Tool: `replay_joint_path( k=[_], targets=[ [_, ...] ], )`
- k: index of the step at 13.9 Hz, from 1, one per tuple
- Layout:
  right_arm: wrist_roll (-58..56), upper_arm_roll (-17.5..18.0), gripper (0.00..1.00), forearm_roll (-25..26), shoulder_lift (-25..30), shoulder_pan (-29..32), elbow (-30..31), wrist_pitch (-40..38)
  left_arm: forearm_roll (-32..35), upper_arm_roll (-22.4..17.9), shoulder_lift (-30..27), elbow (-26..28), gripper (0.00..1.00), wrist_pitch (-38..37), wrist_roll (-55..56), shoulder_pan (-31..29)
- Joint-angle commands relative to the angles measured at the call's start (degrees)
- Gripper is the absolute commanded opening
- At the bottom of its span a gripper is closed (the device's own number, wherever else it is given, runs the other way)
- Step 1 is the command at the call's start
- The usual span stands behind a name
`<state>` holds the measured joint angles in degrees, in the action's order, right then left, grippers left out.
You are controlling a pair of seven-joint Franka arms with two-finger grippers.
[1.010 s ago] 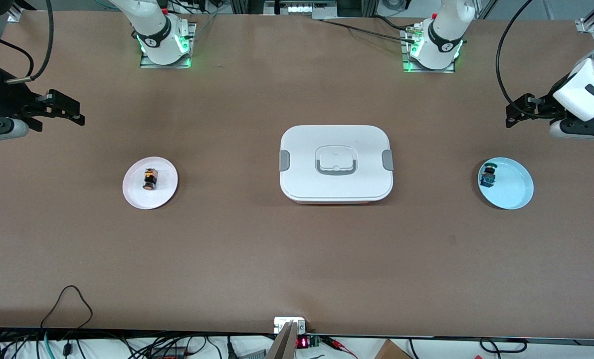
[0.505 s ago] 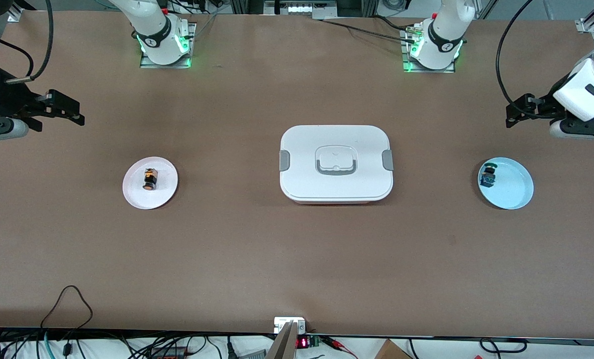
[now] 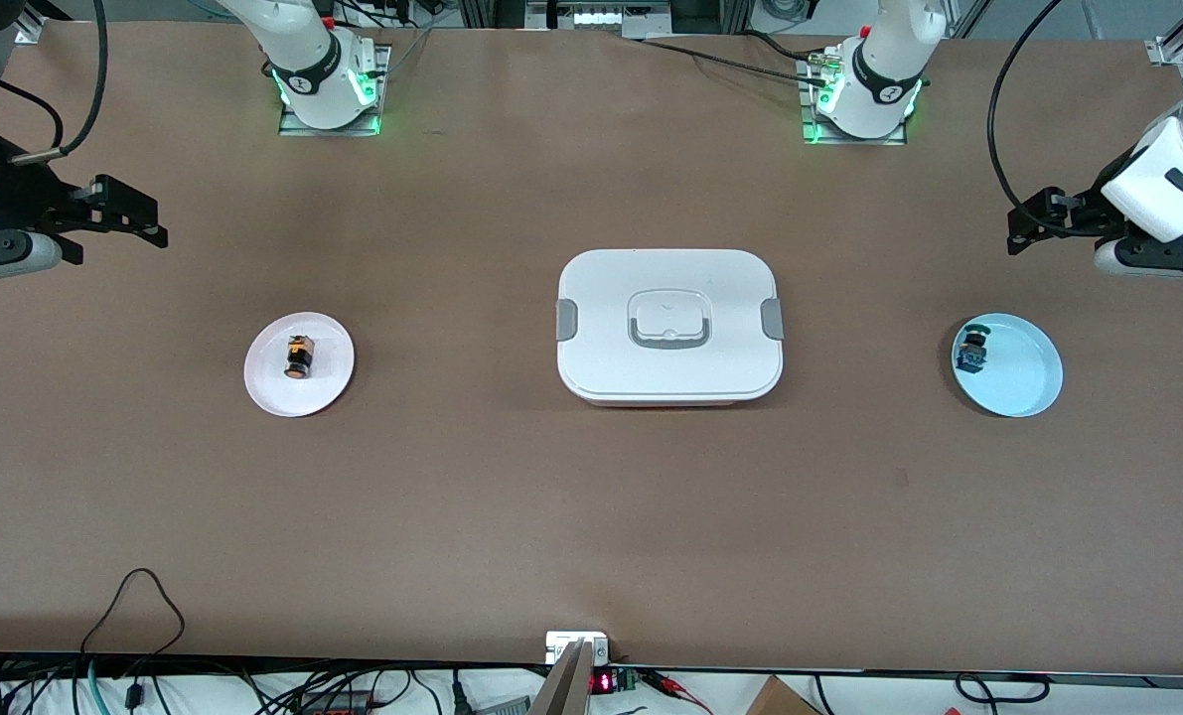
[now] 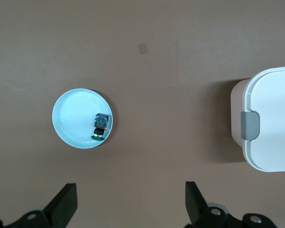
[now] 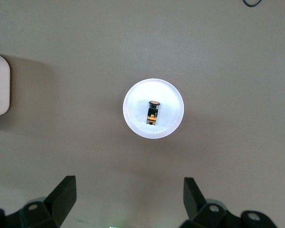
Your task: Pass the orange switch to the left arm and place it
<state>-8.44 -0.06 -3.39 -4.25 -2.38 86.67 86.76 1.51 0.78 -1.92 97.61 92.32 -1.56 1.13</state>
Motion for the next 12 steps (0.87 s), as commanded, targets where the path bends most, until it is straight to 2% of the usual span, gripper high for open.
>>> replay_joint_path(
  k=[1, 9, 12],
  targets=[
    [-1.4, 0.1, 1.00, 0.0, 1.3, 0.0, 2.8, 0.1, 1.1, -0.2, 0.8, -1.8, 1.00, -1.0, 0.5, 0.4],
    [-31.9, 0.0, 1.00, 0.9, 2.5, 0.3, 16.5, 10.3, 1.1, -0.1, 0.8, -1.9, 1.00, -1.0, 0.6, 0.5],
    [-46.7, 0.0, 1.00, 1.0, 2.2, 0.4, 23.1, 18.0, 1.1, -0.1, 0.8, -1.9, 1.00, -1.1, 0.6, 0.6]
  ],
)
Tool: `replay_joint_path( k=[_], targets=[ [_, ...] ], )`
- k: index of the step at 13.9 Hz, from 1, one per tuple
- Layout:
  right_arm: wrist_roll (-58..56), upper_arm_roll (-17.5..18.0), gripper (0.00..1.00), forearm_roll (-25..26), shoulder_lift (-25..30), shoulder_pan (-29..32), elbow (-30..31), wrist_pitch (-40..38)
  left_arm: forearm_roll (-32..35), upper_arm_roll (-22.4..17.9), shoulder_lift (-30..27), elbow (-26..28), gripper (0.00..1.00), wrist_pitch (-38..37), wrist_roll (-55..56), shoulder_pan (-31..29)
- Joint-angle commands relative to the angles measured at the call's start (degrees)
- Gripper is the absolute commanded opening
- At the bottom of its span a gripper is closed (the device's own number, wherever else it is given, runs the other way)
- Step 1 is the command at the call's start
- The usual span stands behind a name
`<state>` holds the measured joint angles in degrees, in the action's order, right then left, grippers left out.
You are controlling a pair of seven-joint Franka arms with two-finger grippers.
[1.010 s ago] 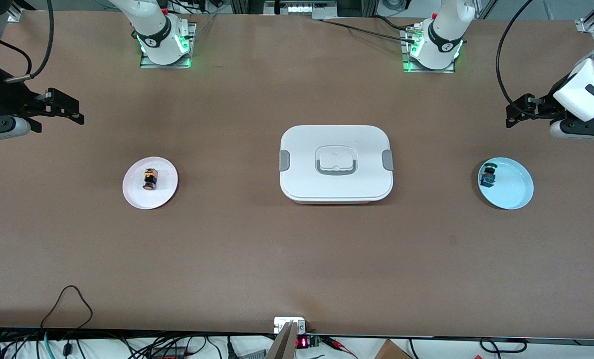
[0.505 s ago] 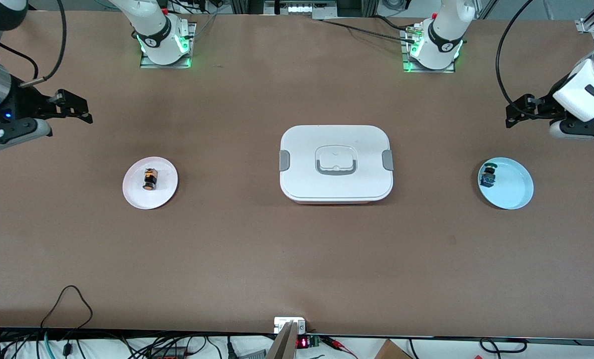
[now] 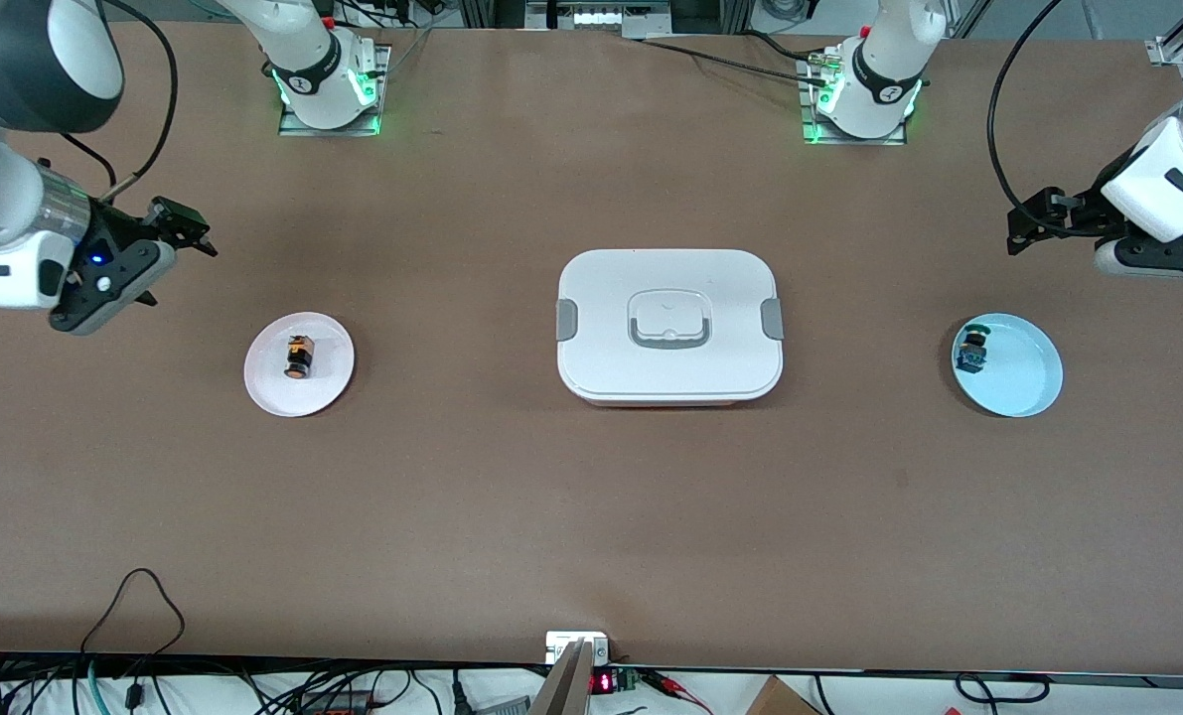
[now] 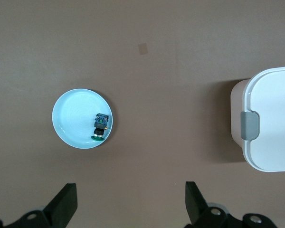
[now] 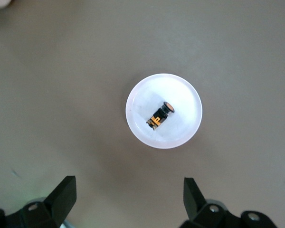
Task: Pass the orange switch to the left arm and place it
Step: 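Lower the right gripper over the orange switch on the white plate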
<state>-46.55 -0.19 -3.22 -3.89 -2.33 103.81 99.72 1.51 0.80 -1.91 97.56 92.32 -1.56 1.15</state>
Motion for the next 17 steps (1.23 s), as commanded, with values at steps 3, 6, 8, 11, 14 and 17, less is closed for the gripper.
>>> replay_joint_path(
  k=[3, 6, 8, 11, 14, 17],
  targets=[
    [-21.3, 0.1, 1.00, 0.9, 1.2, 0.3, 14.4, 16.9, 1.2, -0.1, 0.8, -1.8, 1.00, -1.1, 0.7, 0.7],
    [-30.3, 0.1, 1.00, 0.9, -1.4, 0.2, 21.0, 28.0, 1.2, -0.1, 0.8, -1.8, 1.00, -1.1, 0.7, 0.7],
    [-31.6, 0.1, 1.00, 0.9, -3.7, 0.0, 22.7, 31.9, 1.2, -0.1, 0.8, -1.8, 1.00, -1.1, 0.7, 0.7],
    [-37.0, 0.1, 1.00, 0.9, -7.4, 0.0, 23.2, 37.5, 1.2, -0.1, 0.8, -1.8, 1.00, -1.1, 0.7, 0.7],
    [-40.0, 0.1, 1.00, 0.9, -11.7, 0.0, 23.8, 44.0, 1.1, -0.1, 0.8, -1.8, 1.00, -1.1, 0.6, 0.7],
    [-40.4, 0.1, 1.00, 0.9, -13.0, -0.1, 25.5, 48.2, 1.1, -0.1, 0.8, -1.8, 1.00, -1.1, 0.7, 0.7]
  ],
)
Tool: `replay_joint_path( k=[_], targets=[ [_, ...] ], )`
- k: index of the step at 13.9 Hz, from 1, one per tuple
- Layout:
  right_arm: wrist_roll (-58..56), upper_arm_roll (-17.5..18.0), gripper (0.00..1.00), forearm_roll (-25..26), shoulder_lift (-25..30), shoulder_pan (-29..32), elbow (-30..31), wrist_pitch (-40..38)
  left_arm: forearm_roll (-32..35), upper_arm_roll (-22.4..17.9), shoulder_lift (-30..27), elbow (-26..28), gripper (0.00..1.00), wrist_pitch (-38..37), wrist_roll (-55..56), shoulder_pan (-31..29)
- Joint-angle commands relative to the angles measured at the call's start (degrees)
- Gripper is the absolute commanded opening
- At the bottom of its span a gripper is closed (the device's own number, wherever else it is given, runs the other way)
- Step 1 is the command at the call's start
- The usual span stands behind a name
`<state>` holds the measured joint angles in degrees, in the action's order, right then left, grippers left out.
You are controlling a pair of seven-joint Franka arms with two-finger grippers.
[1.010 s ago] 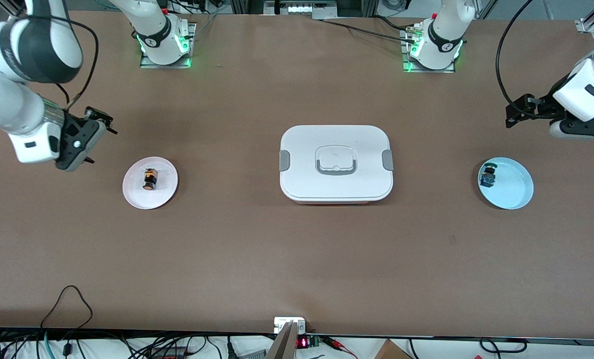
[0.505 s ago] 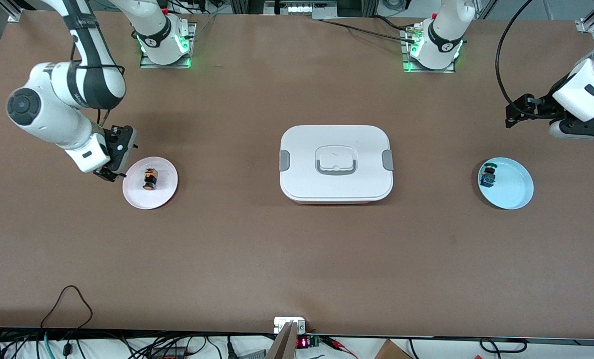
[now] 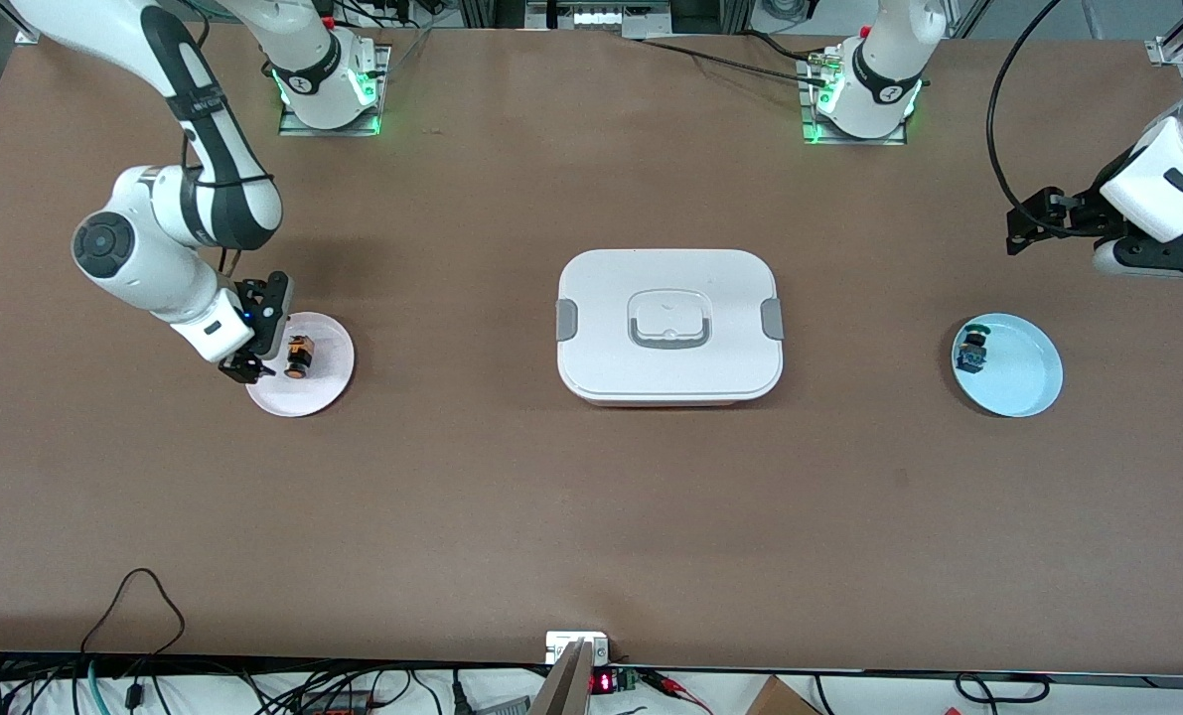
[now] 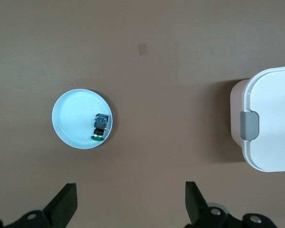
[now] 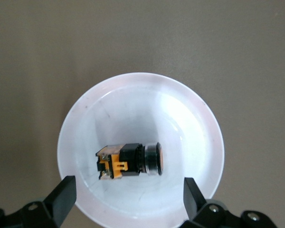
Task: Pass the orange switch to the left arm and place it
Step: 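Lower the right gripper over the orange switch on the white plate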
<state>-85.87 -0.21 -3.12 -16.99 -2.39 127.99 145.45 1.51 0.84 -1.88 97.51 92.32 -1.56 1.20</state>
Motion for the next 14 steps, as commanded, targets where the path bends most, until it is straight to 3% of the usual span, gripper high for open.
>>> replay_joint_path(
  k=[1, 14],
  targets=[
    [-1.1, 0.2, 1.00, 0.7, 0.0, -0.1, 1.5, 2.9, 1.1, -0.1, 0.7, -1.8, 1.00, -1.1, 0.7, 0.6],
    [-1.1, 0.6, 1.00, 0.7, -2.8, -1.0, 3.4, 9.1, 1.1, -0.2, 0.7, -1.8, 1.00, -1.1, 0.6, 0.5]
  ],
)
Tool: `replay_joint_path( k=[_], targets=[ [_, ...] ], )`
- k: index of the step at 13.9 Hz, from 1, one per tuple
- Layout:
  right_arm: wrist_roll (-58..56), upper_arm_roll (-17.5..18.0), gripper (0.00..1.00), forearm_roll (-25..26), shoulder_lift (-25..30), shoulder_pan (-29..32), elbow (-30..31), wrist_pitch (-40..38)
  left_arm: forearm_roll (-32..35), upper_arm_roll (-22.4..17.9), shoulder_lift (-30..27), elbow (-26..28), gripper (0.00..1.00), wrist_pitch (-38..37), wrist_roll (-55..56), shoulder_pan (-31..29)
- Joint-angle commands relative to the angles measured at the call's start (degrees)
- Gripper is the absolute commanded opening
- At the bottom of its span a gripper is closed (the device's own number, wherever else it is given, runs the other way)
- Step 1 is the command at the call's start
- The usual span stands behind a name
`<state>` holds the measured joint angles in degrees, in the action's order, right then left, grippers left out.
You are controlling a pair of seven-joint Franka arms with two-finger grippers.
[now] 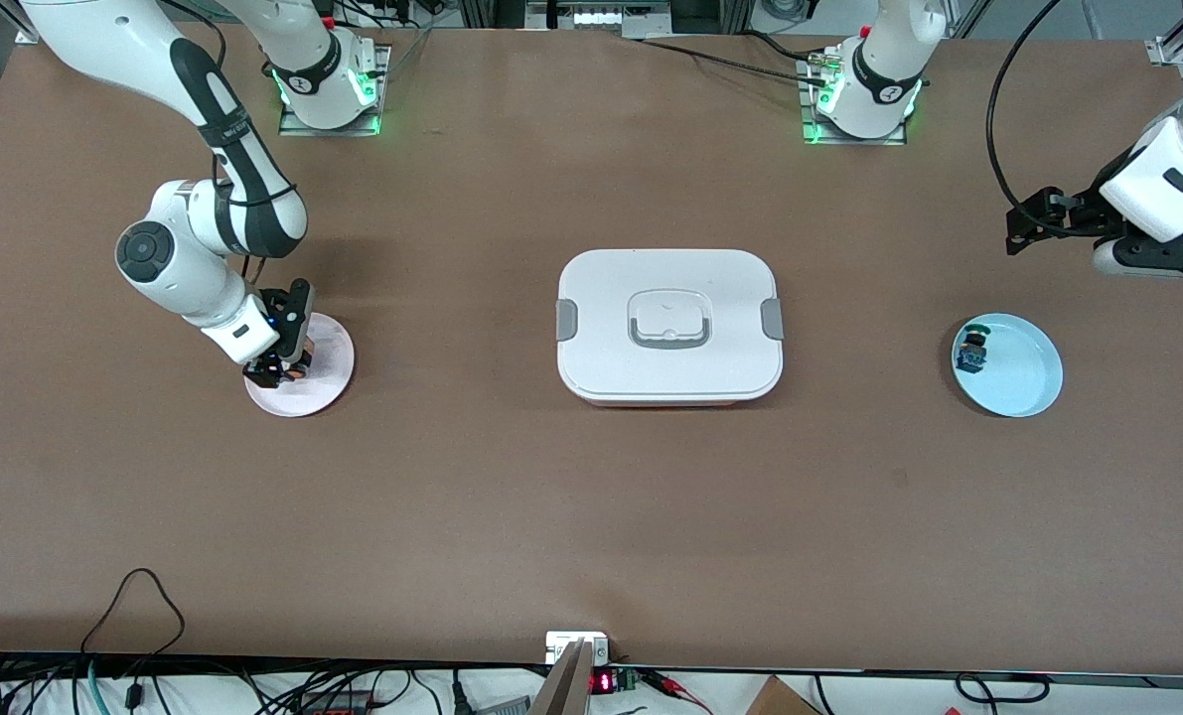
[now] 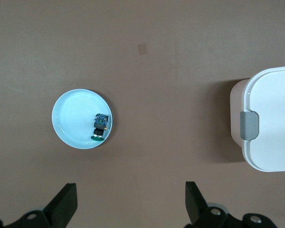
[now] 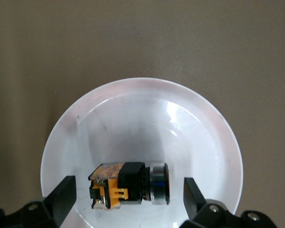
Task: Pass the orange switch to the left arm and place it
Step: 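Close the right gripper on the orange switch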
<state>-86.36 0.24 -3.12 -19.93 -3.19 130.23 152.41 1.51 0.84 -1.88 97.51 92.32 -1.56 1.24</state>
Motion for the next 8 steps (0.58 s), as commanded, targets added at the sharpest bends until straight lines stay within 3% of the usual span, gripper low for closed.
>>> replay_joint_path(
  k=[1, 8],
  targets=[
    [-0.6, 0.1, 1.00, 0.7, 0.0, -0.1, 1.5, 3.0, 1.1, -0.2, 0.7, -1.8, 1.00, -1.1, 0.6, 0.4],
    [-1.1, 0.1, 1.00, 0.7, -1.4, -0.1, 1.8, 5.7, 1.0, -0.2, 0.7, -1.8, 1.00, -1.1, 0.6, 0.4]
  ],
)
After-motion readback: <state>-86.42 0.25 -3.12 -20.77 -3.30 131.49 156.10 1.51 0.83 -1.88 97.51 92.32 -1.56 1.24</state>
